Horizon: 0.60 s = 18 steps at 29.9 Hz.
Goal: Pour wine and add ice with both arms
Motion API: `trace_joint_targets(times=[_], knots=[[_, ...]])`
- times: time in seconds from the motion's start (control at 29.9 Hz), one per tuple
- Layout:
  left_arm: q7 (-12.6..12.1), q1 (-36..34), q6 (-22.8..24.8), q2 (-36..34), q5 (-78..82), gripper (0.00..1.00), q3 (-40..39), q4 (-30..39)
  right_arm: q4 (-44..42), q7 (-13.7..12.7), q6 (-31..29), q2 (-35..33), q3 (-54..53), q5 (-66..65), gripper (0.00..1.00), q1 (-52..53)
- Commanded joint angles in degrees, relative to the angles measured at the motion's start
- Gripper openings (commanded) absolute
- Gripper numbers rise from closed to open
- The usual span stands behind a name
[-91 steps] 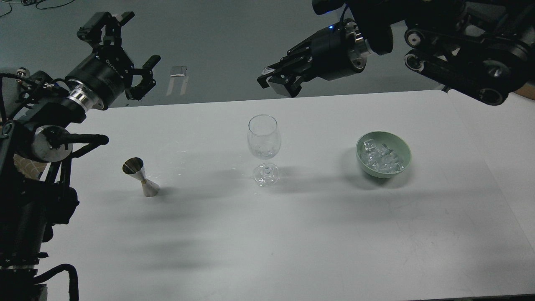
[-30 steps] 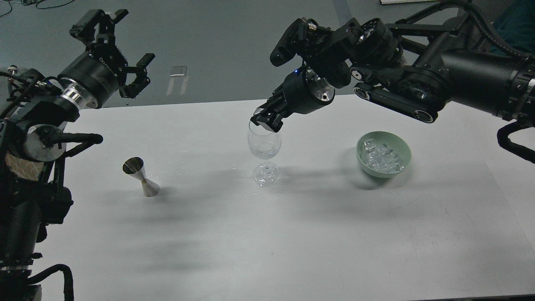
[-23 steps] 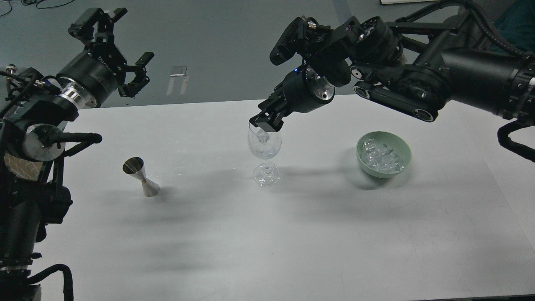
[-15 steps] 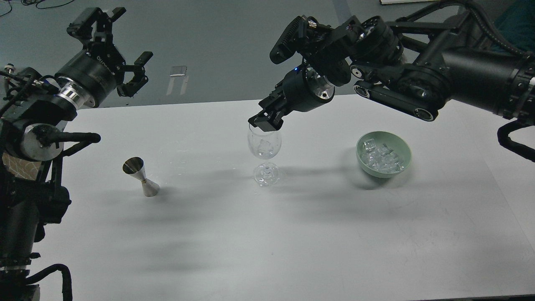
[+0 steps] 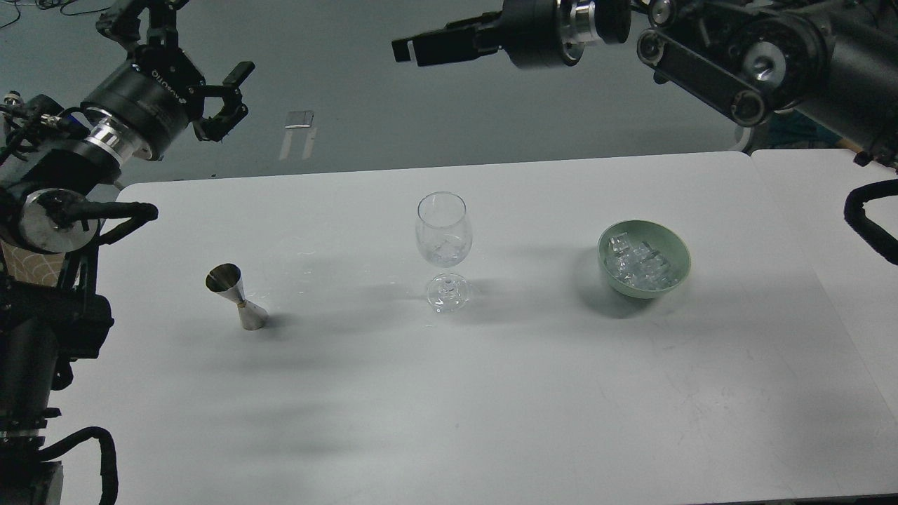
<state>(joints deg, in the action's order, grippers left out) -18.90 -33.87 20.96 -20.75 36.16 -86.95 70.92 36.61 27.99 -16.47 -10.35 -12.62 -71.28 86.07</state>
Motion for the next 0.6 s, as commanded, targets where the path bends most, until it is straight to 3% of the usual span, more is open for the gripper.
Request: trace_joint_targets(times=[0.0,0.1,0.2,0.3,0.43,0.57], knots=[[0.1,-0.58,-0.4,-0.43,-0.21,0.98,-0.06,-4.81,-1.71,0.01,9.33,2.78,-5.13,8.51,1.0,-3.7],[0.1,-0.76,-0.57,-0.43,-0.21,0.98,0.03,-6.32,-1.72,0.01,10.14,2.7,-6.98,12.05,1.0,-4.5],[-0.61,-1.81,0.04,-0.51,-0.21,0.98,0.12,-8.25,-3.91,0.01,9.88,2.7,-11.63,24.32,1.0,-5.56],[0.36,-4.7,-1.19,0.01,0.23,0.98,0.29,-12.38,-4.97,0.01,9.96,2.61,-12.87,34.62,1.0,-5.73],[5.35,-8.66,-3.3,1.33,0.41,0.98,0.64,-19.31,-5.14,0.01,10.75,2.52,-13.22,41.29,1.0,-7.31],[7.82,-11.73,-1.02,0.98,-0.12,0.98,5.2,-23.89,-7.16,0.01,9.96,2.96,-16.9,43.77,1.0,-9.68]])
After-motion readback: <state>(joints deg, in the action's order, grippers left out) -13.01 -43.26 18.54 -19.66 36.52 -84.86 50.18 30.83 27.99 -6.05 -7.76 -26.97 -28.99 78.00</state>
